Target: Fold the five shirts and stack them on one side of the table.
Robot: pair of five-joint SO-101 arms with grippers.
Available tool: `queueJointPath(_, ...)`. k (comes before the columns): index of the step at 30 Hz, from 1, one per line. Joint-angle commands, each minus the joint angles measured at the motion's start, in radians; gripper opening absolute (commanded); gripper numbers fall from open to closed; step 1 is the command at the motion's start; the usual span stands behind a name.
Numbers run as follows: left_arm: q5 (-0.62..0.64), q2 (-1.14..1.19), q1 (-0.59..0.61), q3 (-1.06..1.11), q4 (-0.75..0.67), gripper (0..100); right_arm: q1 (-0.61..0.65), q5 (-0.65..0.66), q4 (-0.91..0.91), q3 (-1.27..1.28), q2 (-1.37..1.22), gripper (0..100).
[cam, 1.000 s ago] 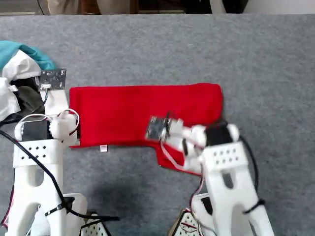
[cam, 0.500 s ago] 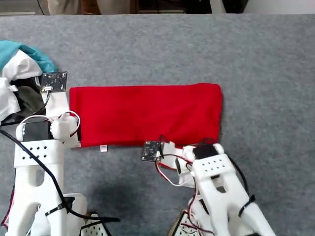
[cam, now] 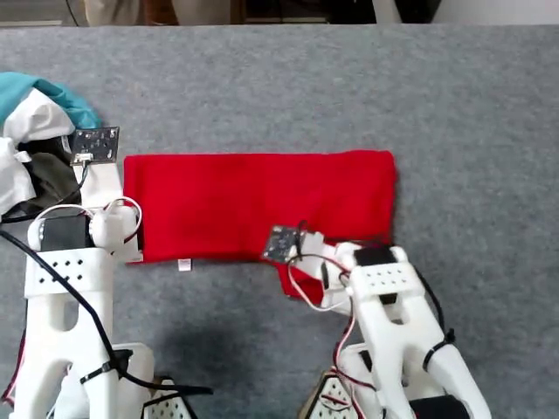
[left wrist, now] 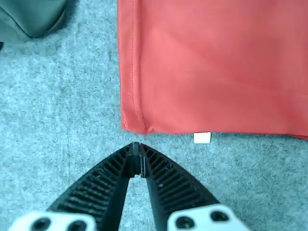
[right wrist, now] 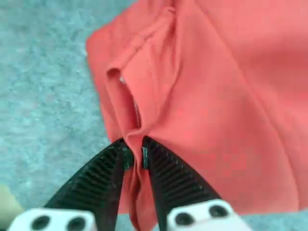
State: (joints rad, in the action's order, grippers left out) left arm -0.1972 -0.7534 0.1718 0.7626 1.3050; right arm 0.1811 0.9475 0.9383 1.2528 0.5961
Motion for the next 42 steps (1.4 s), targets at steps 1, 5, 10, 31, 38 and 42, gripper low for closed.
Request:
queueJointPath(1,-0.006,-0.024,0.006,-0.008,0.005,2,-0.031,0.011,0.055,-0.099,-0.001,0.9)
queueJointPath(5,-0.006,-0.024,0.006,-0.008,0.003,2,-0.03,0.015,0.175,-0.249,-0.002,0.9)
queueJointPath(10,-0.006,-0.035,0.009,-0.015,0.005,2,-0.01,0.089,0.354,-0.476,-0.099,0.9)
queueJointPath(31,-0.006,-0.035,0.009,-0.02,0.006,2,0.001,0.23,0.5,-1.32,-0.918,4.9)
queueJointPath(38,-0.006,-0.035,0.008,-0.02,0.005,2,-0.031,0.229,0.569,-1.512,-0.961,26.3)
queueJointPath(42,-0.006,-0.035,0.008,-0.021,0.005,2,-0.051,0.229,0.621,-1.557,-0.961,26.3)
